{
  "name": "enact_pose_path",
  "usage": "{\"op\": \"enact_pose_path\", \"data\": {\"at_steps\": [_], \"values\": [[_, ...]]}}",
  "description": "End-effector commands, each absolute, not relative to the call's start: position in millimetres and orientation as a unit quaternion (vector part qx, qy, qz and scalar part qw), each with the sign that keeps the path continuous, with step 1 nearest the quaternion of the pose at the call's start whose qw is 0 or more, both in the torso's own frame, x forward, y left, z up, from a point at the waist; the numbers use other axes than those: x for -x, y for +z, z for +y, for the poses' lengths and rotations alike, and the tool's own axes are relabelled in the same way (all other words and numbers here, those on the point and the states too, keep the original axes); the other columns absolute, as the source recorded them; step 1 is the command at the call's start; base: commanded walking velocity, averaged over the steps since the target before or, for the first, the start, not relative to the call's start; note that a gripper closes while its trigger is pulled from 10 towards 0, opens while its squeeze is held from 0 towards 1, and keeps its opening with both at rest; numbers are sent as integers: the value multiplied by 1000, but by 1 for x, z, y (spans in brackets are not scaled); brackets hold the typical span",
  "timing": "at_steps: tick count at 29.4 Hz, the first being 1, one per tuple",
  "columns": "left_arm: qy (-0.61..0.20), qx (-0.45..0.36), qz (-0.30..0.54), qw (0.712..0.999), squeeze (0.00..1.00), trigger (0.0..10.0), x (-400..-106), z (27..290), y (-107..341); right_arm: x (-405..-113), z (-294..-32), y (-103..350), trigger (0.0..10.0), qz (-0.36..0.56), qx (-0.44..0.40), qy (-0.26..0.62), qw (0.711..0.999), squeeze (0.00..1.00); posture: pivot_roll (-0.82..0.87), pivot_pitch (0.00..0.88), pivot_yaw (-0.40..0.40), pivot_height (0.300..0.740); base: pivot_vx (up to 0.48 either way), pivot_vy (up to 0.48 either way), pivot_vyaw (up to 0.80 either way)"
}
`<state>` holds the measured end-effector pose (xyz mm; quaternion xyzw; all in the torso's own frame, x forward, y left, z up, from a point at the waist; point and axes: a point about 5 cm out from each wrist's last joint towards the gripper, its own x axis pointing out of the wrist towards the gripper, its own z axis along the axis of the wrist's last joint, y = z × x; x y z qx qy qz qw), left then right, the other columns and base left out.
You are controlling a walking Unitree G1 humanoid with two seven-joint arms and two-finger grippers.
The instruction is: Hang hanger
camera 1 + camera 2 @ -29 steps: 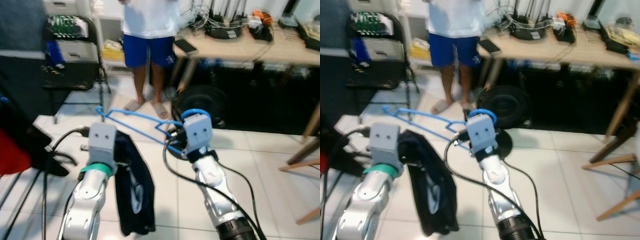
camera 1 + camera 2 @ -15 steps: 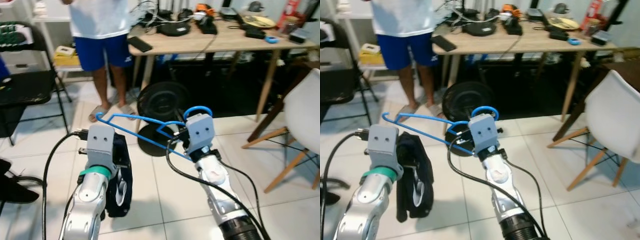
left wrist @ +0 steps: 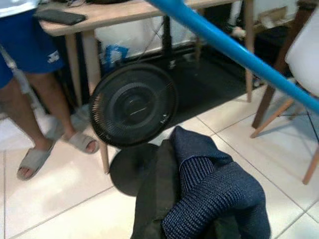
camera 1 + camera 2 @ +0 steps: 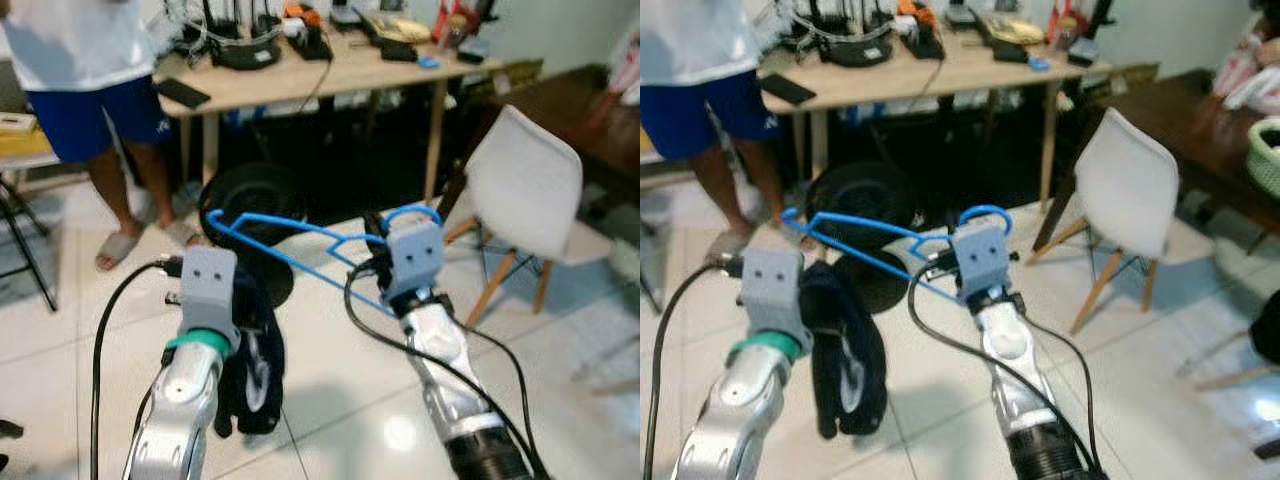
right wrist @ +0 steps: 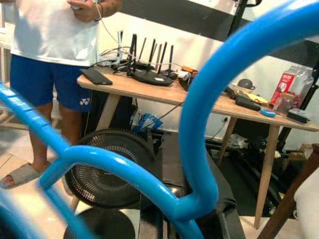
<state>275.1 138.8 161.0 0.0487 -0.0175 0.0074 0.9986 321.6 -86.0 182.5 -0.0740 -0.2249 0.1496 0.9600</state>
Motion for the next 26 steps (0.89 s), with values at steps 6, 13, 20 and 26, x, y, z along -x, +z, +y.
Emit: {"op": "enact_pose_path", "data": {"at_steps": [6,13,20,26], "values": [[8,-47,-17,999,0,10000,-273,138,159,-320,-85,178,10000,-216,71,154,962,0,5,51,29,740,0,0,-800],[7,-49,-18,999,0,10000,-274,139,160,-321,-85,178,10000,-216,71,155,961,0,2,43,29,740,0,0,-800],[14,-48,-21,999,0,10000,-276,141,163,-323,-87,181,10000,-216,62,149,963,0,-6,39,23,740,0,0,-800],[21,-53,-30,998,0,10000,-275,143,170,-323,-89,184,10000,-219,52,141,964,0,-11,38,32,740,0,0,-133]]}}
